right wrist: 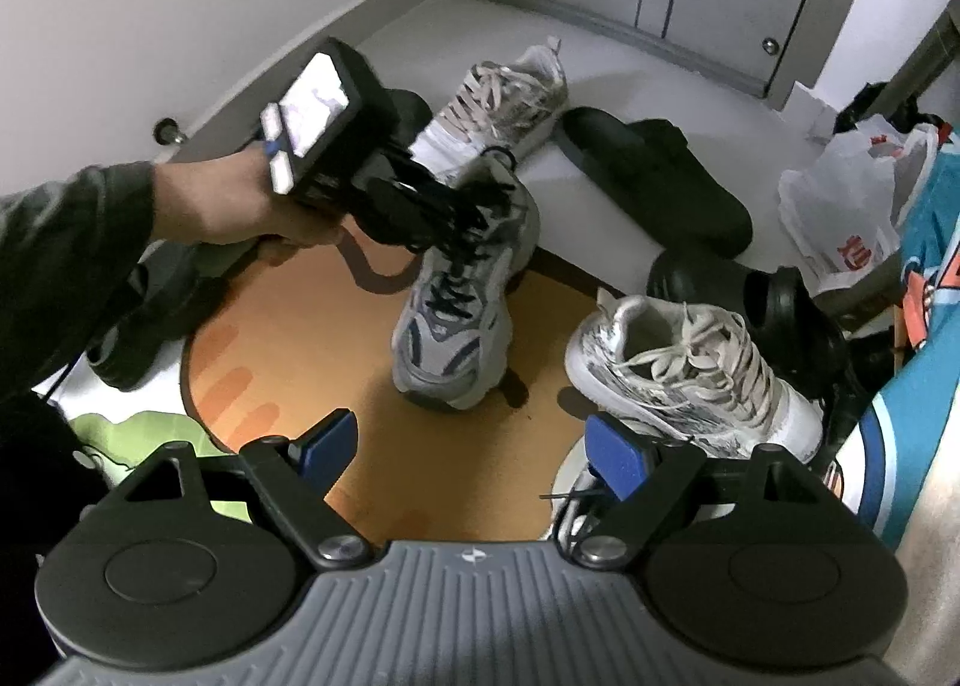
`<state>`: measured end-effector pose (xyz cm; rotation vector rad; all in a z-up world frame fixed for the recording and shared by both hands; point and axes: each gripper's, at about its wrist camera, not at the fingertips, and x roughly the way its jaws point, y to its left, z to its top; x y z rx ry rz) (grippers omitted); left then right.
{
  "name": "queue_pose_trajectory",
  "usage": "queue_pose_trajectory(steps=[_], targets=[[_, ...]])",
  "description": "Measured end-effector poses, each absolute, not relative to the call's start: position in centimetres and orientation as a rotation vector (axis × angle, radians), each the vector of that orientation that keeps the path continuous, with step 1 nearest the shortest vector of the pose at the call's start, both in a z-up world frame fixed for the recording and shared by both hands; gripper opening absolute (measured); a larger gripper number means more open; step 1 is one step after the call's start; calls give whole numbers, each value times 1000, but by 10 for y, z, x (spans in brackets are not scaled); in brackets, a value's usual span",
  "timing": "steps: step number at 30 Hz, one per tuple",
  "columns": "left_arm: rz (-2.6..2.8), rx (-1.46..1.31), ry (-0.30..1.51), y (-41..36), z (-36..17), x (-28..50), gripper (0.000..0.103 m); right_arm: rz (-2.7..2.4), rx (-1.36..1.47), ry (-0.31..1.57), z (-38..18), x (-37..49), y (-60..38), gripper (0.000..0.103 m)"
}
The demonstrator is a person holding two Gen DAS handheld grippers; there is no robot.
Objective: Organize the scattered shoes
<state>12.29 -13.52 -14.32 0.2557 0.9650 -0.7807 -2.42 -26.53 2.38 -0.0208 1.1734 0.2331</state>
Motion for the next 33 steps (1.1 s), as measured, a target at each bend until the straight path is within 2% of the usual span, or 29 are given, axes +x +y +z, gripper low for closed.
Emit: queue_pose_trajectory(steps=[8,22,26,33], targets=[[-838,-138,1087,-108,-158,149,13,213,-66,1202,9,-24,-260,87],[-956,-460,1067,-77,-177,166,13,54,-110,1195,-26,-30,-267,87],[-964,-535,1052,-75,-185,164,13,7,20,1192,-39,-29,-270,87],[-957,-566,1028,-72,-183,163,12,13,87,1063,-64,-18,-256,87]])
